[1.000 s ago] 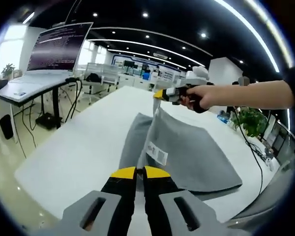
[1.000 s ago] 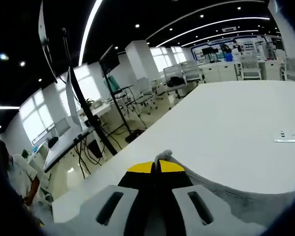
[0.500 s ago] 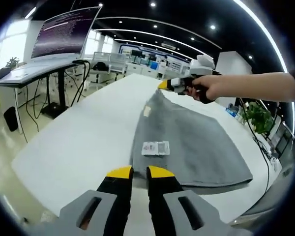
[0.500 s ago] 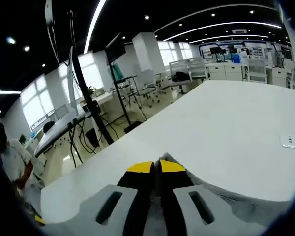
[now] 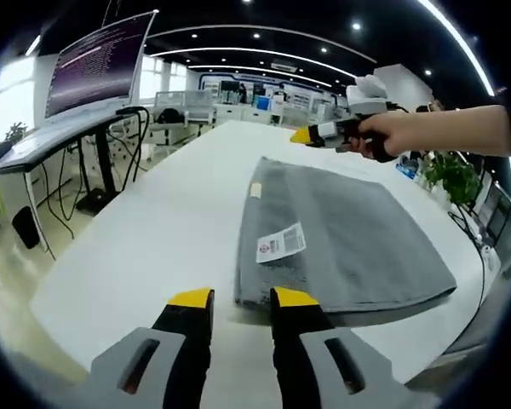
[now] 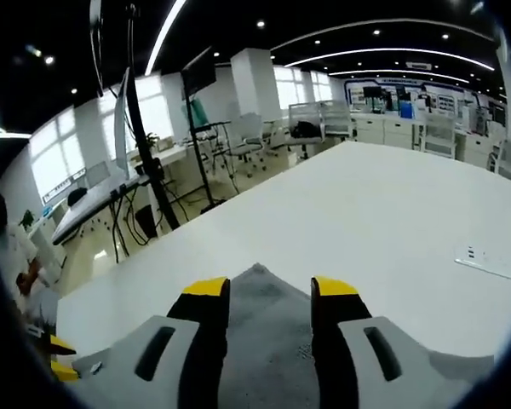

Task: Fold the towel on the table until its edges align and the towel forms a compact rectangular stack.

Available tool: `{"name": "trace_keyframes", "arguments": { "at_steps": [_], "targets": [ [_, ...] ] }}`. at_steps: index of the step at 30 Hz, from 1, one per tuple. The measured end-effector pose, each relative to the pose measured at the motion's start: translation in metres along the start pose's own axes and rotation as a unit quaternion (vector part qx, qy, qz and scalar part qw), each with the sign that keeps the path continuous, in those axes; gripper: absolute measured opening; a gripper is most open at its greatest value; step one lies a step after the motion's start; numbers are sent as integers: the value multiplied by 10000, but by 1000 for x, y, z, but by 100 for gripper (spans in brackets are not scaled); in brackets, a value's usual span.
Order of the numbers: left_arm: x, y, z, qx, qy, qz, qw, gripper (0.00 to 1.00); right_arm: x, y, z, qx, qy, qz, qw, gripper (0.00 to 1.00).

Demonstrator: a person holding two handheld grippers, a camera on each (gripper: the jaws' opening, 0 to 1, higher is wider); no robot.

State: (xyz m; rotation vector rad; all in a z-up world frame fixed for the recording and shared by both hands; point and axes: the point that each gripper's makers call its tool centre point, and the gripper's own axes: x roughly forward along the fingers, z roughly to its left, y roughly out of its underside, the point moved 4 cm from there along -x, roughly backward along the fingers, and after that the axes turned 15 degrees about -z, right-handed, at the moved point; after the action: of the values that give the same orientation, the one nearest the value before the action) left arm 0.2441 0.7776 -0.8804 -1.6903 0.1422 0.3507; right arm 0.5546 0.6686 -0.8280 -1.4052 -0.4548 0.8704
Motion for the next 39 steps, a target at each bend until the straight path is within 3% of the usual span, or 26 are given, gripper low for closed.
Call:
{"name": "trace_keyframes", "arguments": {
  "at_steps": [13, 24, 30, 37, 39],
  "targets": [
    [4, 3, 5, 89, 146, 220, 9996, 30, -64, 5, -41, -48, 204, 315, 9993, 38],
    [9, 2, 3, 265, 228, 306, 9989, 29, -101, 14, -101, -32, 605, 434, 9972, 37],
    [11, 1, -1, 456, 268, 397, 9978, 25, -125, 19, -121, -17, 818, 472, 9955, 36],
    [14, 1, -12, 746, 543, 615, 9938, 14, -154, 38, -140, 132, 1229, 580, 9906, 34],
    [15, 0, -10, 754, 480, 662, 9938, 14, -160, 45, -144, 115, 1283, 659, 9895, 34]
  ]
}}
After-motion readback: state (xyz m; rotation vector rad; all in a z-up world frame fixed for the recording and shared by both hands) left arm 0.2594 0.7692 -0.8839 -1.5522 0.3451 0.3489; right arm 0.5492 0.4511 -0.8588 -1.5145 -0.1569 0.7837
